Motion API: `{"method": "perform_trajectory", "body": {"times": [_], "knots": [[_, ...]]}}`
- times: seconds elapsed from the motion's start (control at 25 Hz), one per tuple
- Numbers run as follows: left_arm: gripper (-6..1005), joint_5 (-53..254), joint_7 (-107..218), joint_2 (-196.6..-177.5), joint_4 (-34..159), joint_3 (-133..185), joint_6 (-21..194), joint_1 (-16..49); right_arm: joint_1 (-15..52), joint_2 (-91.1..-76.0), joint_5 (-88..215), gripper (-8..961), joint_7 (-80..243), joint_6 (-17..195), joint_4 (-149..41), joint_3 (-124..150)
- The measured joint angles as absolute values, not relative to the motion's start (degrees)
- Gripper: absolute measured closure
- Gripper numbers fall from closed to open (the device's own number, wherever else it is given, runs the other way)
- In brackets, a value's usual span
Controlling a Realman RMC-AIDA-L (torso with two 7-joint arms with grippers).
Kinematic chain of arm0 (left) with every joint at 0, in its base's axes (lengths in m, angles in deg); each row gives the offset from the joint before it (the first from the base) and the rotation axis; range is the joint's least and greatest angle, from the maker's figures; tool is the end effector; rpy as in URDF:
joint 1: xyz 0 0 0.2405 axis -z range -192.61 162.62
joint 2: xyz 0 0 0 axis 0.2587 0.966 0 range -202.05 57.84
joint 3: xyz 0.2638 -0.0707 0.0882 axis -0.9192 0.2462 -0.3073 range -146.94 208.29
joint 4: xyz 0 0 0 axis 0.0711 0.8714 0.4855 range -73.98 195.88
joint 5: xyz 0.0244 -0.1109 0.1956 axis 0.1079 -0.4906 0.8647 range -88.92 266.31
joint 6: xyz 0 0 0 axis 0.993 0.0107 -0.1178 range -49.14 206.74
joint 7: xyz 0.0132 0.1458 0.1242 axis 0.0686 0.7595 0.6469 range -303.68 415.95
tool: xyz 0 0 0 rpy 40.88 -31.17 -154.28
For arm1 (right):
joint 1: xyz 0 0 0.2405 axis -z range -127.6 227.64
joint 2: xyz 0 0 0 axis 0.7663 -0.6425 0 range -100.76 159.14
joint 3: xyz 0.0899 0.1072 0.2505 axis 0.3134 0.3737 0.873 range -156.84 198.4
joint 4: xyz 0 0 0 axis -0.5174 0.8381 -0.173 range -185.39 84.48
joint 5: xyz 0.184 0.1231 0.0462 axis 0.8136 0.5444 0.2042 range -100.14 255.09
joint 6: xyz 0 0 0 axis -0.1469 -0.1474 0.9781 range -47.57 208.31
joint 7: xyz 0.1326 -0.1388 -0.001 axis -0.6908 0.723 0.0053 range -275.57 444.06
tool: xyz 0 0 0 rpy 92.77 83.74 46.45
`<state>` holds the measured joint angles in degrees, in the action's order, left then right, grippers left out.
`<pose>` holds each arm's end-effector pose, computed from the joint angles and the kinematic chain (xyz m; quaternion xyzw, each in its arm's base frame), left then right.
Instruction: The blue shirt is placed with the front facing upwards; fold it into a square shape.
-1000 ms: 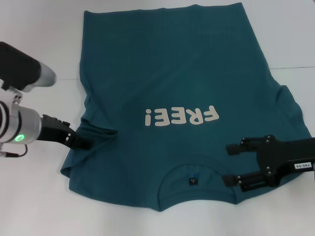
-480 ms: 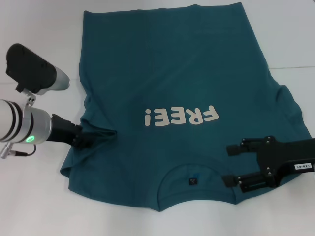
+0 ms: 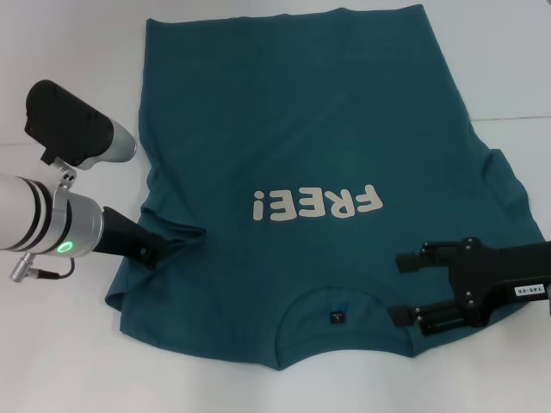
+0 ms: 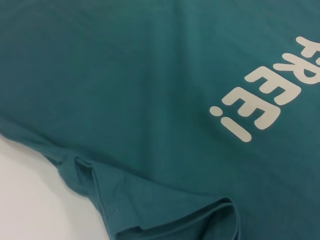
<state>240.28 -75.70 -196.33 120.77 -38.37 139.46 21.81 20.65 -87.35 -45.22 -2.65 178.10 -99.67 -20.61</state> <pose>-0.2495 0.4588 -0.0846 -0.9098 -0.2871 0.0871 0.2868 0.2836 0.3615 -0.0188 -0.9645 0.1973 0.1524 0.0876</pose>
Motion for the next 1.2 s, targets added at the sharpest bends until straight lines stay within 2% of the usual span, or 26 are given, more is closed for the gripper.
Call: {"method": "perform_trajectory", "body": {"times": [0.12,0.32,0.68,1.2], "knots": [[880,240.29,-76.22,-196.33,120.76,-38.4,139.61,21.8,20.66,-87.34,-45.22,48,-2.66,178.1,-99.67,-20.62],[973,240.29,-77.8,-196.42,121.73,-38.4,141.88,21.72,20.65,-87.27,-45.22,49,-2.68,178.1,-99.67,-20.61],[974,240.18,-87.32,-196.55,125.68,-40.39,148.07,21.57,20.55,-87.26,-45.3,50,-2.68,178.1,-99.67,-20.61],[960,231.86,-90.73,-196.31,118.97,-40.04,147.25,23.34,20.39,-87.35,-45.31,52,-2.64,177.74,-99.67,-20.61]]}}
